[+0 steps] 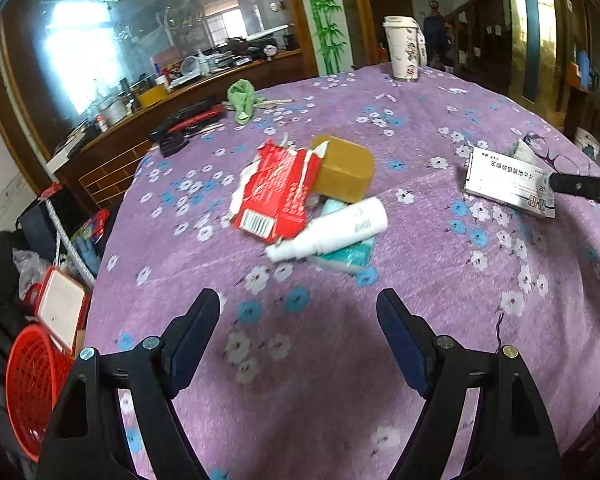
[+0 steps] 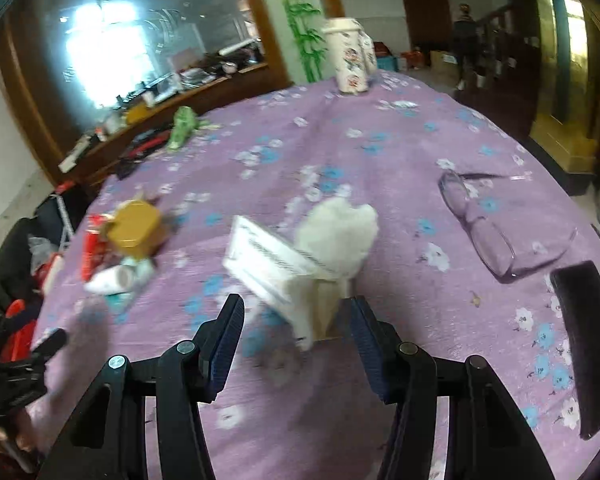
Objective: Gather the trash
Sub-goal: 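Grasp the long white medicine box with the right tool while the left tool grasps the red wrapper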
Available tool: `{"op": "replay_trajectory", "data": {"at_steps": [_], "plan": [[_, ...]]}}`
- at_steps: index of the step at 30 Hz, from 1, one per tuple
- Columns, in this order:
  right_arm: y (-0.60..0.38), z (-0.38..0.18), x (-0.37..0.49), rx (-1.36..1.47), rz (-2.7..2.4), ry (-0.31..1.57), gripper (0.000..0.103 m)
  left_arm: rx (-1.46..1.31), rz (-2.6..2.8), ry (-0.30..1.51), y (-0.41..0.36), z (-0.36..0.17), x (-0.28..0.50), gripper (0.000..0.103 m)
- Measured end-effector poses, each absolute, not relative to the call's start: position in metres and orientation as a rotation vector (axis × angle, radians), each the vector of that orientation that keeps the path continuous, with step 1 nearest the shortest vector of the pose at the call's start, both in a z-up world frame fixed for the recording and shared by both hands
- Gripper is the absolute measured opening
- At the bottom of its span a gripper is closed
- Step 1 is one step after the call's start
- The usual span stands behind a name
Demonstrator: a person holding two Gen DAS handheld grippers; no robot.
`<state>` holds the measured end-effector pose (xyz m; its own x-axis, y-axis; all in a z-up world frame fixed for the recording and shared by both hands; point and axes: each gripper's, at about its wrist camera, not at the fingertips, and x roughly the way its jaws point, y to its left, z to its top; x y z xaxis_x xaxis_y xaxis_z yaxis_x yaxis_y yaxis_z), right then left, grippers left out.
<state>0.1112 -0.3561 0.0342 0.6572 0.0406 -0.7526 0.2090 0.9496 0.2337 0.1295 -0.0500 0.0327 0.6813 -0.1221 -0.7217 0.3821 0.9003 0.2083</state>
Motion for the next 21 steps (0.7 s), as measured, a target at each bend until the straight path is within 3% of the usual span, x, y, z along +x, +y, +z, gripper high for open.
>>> {"op": "replay_trajectory", "data": {"at_steps": [3,5,6,7,10,21], "plan": [[-0.360,0.024,0.120,0.321,-0.107,0.858,0.058,0.403,-0.340,0.771,-0.064,0.034,0.135,0.080],[-0.363,0.019,0.121,0.331,-0.113,0.863,0.047,0.434,-0.373,0.769,-0.073,0.033,0.138,0.080],[-0.364,0.016,0.123,0.344,-0.102,0.870,0.034,0.451,-0.387,0.769,-0.077,0.031,0.140,0.080],[-0.365,0.015,0.118,0.347,-0.097,0.873,0.027,0.472,-0.393,0.772,-0.082,0.029,0.144,0.080],[-0.369,0.017,0.113,0.352,-0.091,0.849,0.021,0.518,-0.395,0.789,-0.094,0.021,0.156,0.080],[-0.370,0.036,0.087,0.393,0.008,0.777,0.019,0.540,-0.400,0.827,-0.102,0.002,0.201,0.080]]}}
